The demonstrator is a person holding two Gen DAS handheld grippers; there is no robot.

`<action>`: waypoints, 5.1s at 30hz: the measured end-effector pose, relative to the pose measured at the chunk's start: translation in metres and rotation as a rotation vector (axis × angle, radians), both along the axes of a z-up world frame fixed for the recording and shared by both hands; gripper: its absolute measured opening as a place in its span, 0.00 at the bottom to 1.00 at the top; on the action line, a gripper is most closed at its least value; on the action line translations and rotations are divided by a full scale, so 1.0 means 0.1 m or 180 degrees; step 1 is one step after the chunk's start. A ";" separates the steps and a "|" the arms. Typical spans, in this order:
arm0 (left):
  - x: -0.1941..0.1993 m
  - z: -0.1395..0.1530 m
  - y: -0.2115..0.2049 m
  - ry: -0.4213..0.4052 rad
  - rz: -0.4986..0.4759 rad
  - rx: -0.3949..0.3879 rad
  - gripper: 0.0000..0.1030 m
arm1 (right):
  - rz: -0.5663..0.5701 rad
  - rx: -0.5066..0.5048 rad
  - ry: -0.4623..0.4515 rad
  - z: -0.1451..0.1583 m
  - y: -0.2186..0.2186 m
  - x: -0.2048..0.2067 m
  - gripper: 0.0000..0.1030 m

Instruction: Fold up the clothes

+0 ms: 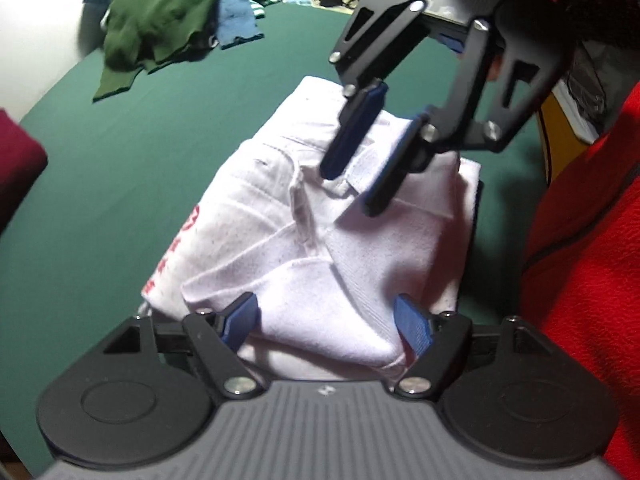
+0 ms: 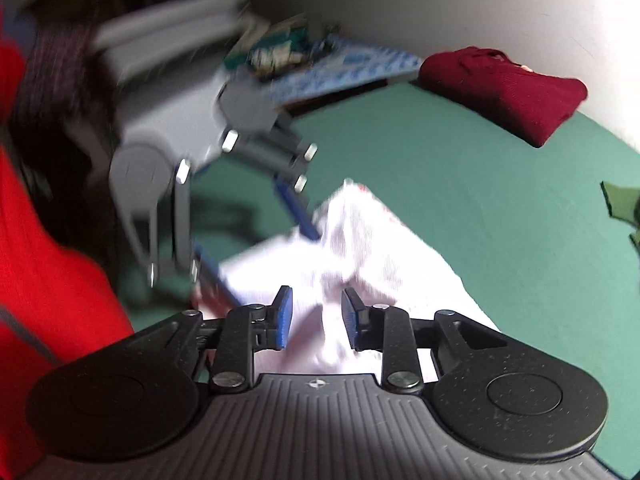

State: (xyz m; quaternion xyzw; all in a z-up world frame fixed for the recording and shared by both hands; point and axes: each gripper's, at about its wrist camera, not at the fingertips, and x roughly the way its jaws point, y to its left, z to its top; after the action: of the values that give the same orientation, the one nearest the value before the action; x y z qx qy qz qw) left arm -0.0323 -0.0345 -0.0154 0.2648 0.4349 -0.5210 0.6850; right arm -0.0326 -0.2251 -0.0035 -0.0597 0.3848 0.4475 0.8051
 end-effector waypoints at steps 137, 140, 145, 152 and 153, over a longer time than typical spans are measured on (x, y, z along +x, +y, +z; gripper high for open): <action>-0.88 -0.29 -1.44 0.0111 0.0445 -0.0549 0.94 | -0.1442 0.0279 0.0059 -0.40 -0.90 0.10 0.01; -0.91 -0.27 -1.43 0.0062 0.0464 -0.0529 0.94 | -0.1611 0.0449 0.0115 -0.43 -0.97 0.03 0.02; -0.96 -0.15 -1.31 -0.0028 0.0540 -0.0600 0.95 | -0.1487 0.0628 0.0286 -0.36 -0.98 -0.05 0.43; -0.98 -0.14 -1.31 -0.0006 0.0495 -0.0563 0.95 | -0.1329 0.0473 -0.0012 -0.30 -0.86 -0.14 0.03; -0.96 -0.16 -1.30 -0.0016 0.0486 -0.0570 0.95 | -0.1401 0.0541 -0.0024 -0.29 -0.89 -0.14 0.03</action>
State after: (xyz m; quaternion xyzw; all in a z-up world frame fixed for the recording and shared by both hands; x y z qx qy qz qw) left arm -0.1288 -0.1648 -0.0309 0.1700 0.4037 -0.5034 0.7448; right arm -0.0463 -0.3140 -0.0328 0.0920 0.3465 0.2917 0.8868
